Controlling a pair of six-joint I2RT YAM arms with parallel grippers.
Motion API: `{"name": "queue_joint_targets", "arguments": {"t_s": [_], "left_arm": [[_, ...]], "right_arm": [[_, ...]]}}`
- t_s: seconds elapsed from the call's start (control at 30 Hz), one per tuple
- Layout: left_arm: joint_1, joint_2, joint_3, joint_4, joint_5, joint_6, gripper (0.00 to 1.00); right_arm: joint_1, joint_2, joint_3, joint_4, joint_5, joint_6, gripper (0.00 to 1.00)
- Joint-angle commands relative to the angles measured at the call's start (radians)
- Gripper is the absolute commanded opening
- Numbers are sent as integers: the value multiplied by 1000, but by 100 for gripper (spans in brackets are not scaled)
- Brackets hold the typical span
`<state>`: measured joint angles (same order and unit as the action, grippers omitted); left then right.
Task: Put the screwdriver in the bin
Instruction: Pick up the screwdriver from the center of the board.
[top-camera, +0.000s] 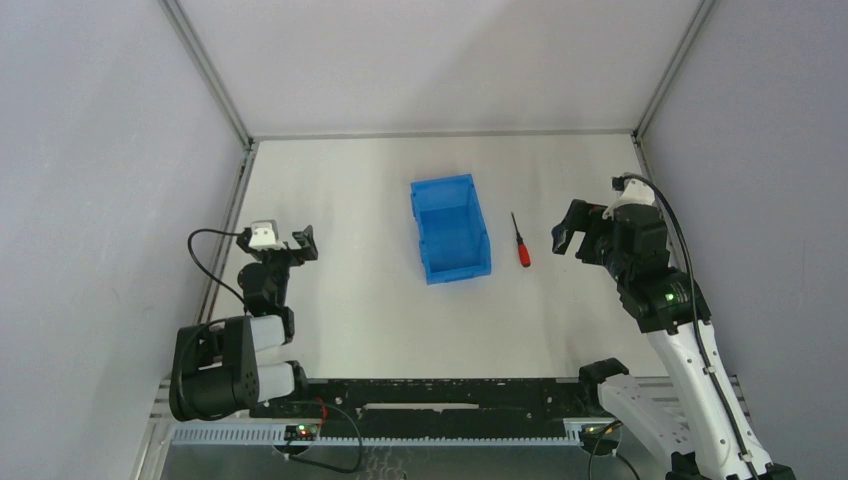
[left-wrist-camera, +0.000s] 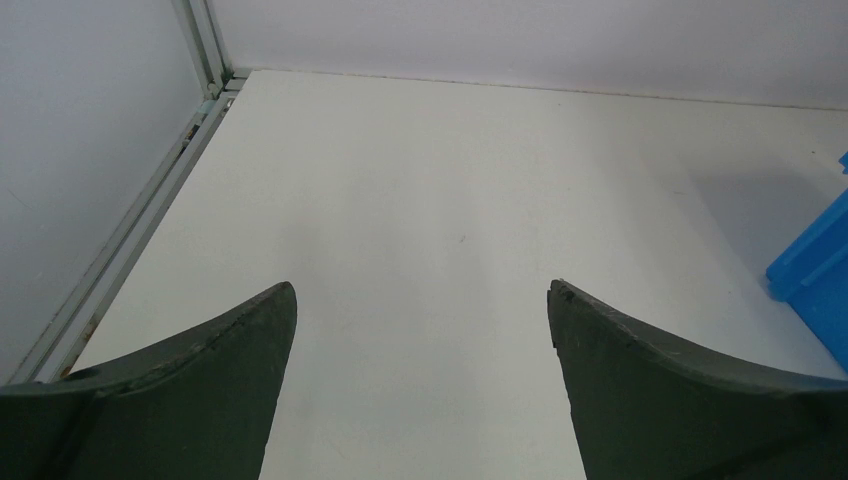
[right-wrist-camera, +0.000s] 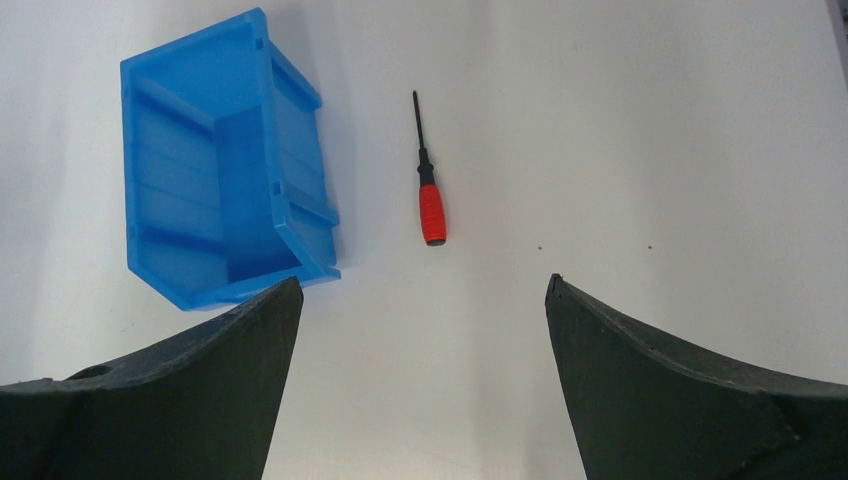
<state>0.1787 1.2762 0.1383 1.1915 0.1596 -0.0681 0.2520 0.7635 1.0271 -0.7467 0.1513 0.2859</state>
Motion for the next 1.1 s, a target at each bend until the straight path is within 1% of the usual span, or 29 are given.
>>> {"name": "queue_joint_targets", "arguments": {"t_s": [0.0,0.37,0.63,0.9,1.07], "left_arm": [[-4,-5,-12,21,-11,20,100],[-4,-5,-12,20,-12,21,100],[-4,-5,-11,21,-11,20,100],[-3,-5,-12,20,-11,20,100],[-4,-5,-11,20,-11,20,100]], "right_arm": [[6,-3,-4,40,32,6,100],[6,-7,-1,51,40,-10,100],[4,46,67,27,1,-31,100],[-2,155,166,-23,-49,-39,99],[-11,274,258,-78,-74,-60,99]]}}
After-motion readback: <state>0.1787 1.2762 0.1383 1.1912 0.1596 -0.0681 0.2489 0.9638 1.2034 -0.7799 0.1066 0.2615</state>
